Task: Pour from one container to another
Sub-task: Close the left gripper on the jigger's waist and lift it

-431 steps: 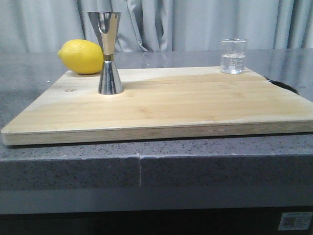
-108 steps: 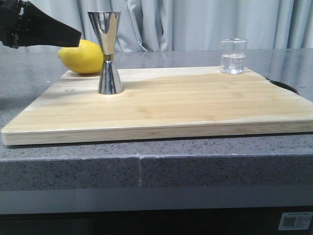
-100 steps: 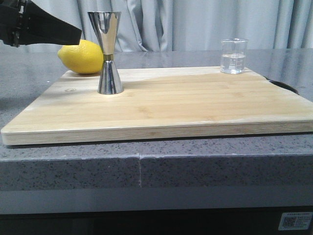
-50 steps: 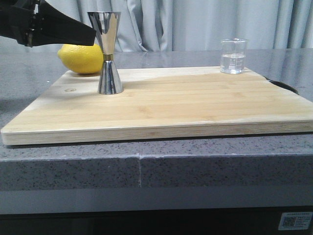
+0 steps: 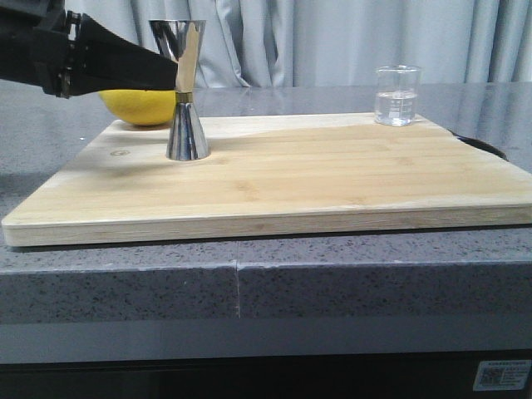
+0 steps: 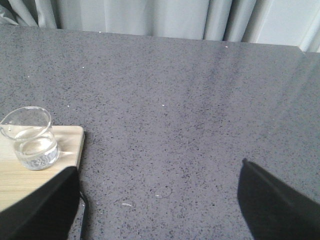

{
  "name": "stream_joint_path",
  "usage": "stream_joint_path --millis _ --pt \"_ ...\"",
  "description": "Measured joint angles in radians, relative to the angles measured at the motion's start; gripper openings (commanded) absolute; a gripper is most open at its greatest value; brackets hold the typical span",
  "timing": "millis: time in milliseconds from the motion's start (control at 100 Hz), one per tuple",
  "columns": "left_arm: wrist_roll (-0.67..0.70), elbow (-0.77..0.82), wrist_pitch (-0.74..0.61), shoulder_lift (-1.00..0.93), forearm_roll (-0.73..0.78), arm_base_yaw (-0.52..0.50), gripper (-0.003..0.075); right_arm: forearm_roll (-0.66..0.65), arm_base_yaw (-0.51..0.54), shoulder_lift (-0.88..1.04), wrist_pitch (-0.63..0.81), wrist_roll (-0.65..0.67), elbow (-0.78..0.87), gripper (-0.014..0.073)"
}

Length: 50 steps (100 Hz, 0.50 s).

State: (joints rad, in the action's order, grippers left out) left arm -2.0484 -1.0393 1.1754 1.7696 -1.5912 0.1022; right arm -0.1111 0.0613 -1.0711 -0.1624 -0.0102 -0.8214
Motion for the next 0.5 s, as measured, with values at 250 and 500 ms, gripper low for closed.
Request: stream_joint_path --millis 250,500 --pt "-0.026 0.000 -0.008 0.071 -0.057 0.024 0.0506 0.000 0.000 0.000 0.000 0.000 0.000 0.0582" --pt "-0.096 0.000 -0.017 0.095 -0.106 0.073 0.0505 0.000 0.000 0.000 0.000 0.000 0.000 0.0582"
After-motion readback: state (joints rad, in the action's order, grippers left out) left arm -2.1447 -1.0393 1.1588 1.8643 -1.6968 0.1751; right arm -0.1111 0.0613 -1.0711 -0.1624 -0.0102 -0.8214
